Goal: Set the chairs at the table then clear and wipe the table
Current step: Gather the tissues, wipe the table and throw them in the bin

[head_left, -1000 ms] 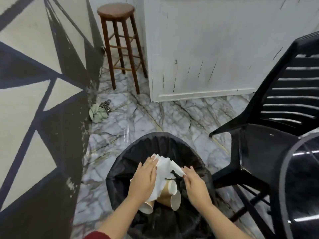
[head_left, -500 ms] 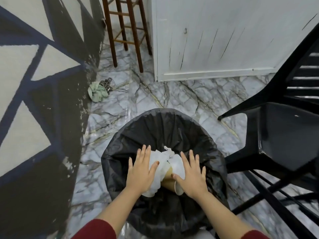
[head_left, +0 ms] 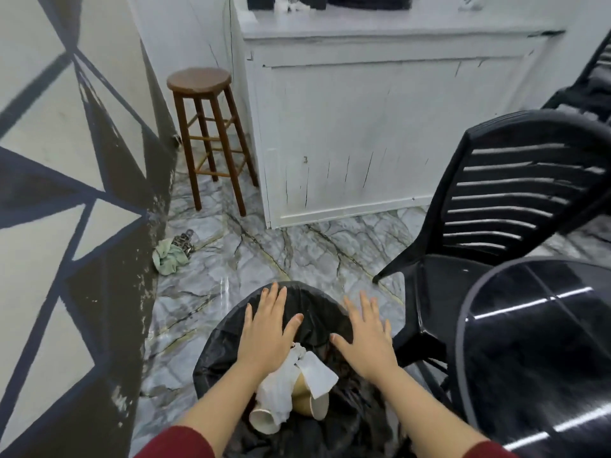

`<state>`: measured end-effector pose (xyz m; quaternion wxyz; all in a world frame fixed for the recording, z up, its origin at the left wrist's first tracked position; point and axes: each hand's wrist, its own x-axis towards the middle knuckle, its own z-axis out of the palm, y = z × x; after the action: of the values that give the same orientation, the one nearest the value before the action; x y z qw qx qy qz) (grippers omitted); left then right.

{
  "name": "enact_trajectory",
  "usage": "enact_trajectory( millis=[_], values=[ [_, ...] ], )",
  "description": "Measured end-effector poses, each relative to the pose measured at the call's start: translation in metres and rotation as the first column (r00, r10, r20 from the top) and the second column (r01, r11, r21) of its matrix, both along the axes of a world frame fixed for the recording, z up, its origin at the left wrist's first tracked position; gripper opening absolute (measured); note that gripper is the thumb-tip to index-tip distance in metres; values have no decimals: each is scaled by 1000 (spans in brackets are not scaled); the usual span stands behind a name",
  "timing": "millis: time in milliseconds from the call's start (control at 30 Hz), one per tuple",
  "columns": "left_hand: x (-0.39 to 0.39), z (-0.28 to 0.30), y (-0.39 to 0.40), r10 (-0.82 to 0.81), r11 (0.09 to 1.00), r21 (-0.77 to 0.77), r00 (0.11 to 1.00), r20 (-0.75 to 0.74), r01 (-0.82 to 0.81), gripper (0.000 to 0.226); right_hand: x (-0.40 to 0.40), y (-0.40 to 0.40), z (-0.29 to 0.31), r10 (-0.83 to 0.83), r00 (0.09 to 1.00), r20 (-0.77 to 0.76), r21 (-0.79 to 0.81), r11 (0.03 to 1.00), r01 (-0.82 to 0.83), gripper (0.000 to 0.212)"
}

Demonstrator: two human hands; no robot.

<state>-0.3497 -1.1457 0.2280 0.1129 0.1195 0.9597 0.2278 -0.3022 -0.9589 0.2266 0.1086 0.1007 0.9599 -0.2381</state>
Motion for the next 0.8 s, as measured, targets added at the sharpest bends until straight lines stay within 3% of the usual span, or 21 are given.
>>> enact_trajectory(
  millis=[100, 267, 467, 567, 700, 800],
  values=[
    [-10, 45, 16, -63, 997, 42, 995, -81, 67, 84, 0, 17, 42, -59, 996, -64, 16, 998, 61, 73],
    [-21, 104, 52, -185, 979, 48, 965, -183, 197, 64, 10, 50, 101, -168, 971, -167, 52, 982, 179, 76],
    [-15, 136, 129, -367, 920, 64, 906, -213, 388, 67, 50, 105, 141, -349, 899, -264, 35, 928, 370, 74],
    [5, 141, 185, -485, 857, 75, 846, -222, 511, 91, 87, 145, 147, -462, 845, -270, 14, 876, 483, 74],
    [41, 141, 266, -617, 751, 118, 754, -225, 650, 63, 148, 206, 145, -613, 744, -264, 14, 769, 639, 75],
    [68, 138, 324, -682, 691, 88, 688, -249, 717, 61, 195, 251, 139, -706, 668, -235, 22, 683, 730, 75]
  ],
)
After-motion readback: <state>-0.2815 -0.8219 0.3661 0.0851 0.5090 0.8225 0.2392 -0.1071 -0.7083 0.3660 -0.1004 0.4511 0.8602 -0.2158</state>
